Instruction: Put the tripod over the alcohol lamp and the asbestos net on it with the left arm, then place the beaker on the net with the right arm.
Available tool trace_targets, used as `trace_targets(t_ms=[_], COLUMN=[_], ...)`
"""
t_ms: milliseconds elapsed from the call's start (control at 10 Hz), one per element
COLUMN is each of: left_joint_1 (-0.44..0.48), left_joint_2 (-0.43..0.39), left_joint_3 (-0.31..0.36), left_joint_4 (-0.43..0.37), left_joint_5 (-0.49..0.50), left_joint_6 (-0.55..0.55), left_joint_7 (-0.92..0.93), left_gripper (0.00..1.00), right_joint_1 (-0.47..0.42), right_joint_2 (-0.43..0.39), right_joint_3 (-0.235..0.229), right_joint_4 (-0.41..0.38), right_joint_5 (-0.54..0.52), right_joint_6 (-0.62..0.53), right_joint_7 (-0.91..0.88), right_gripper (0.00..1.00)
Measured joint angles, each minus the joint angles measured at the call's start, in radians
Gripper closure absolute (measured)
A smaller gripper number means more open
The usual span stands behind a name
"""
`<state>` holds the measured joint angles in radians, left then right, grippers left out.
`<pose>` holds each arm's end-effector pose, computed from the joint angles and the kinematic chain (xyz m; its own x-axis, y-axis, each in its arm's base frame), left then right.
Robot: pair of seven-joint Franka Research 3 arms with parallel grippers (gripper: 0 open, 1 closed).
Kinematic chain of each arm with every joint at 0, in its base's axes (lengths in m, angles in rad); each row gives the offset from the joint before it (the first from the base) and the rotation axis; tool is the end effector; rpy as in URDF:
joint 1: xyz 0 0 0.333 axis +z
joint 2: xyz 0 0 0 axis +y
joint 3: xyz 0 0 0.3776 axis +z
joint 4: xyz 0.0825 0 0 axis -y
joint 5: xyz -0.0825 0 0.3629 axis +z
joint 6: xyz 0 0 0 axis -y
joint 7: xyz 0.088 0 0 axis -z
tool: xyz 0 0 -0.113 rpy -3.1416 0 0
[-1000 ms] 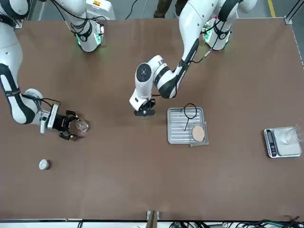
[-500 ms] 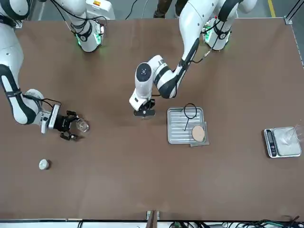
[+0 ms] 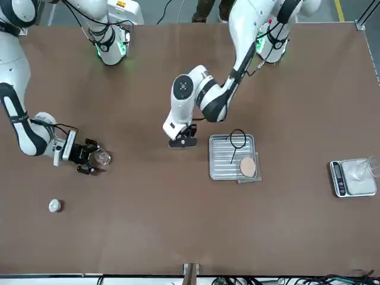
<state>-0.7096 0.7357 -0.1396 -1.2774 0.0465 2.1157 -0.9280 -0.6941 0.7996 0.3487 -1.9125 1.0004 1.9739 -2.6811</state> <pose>0.5384 -0.5600 0.3768 0.9948 0.0989 0.0239 0.0954 -0.9885 0.1177 0.5683 -0.1537 0.1503 -0.0441 0.3741 0.9263 0.9892 -0.1136 0.0930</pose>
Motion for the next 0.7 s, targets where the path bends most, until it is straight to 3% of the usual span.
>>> trace_targets(t_ms=[400, 700], left_joint_1=[0.133, 0.245], left_joint_2=[-0.161, -0.344], left_joint_3=[0.000, 0.000], left_joint_4=[-0.055, -0.293], left_joint_5=[-0.015, -0.027], left_joint_6=[-0.099, -0.104], left_joint_7=[0.011, 0.032], left_gripper=[0.34, 0.37], right_joint_1=[-0.009, -0.013], right_joint_2=[0.003, 0.014], right_joint_3=[0.012, 0.019], right_joint_4=[0.000, -0.005], right_joint_5=[0.000, 0.000], right_joint_6=[0.000, -0.001], right_joint_7=[0.000, -0.011], right_gripper=[0.09, 0.07])
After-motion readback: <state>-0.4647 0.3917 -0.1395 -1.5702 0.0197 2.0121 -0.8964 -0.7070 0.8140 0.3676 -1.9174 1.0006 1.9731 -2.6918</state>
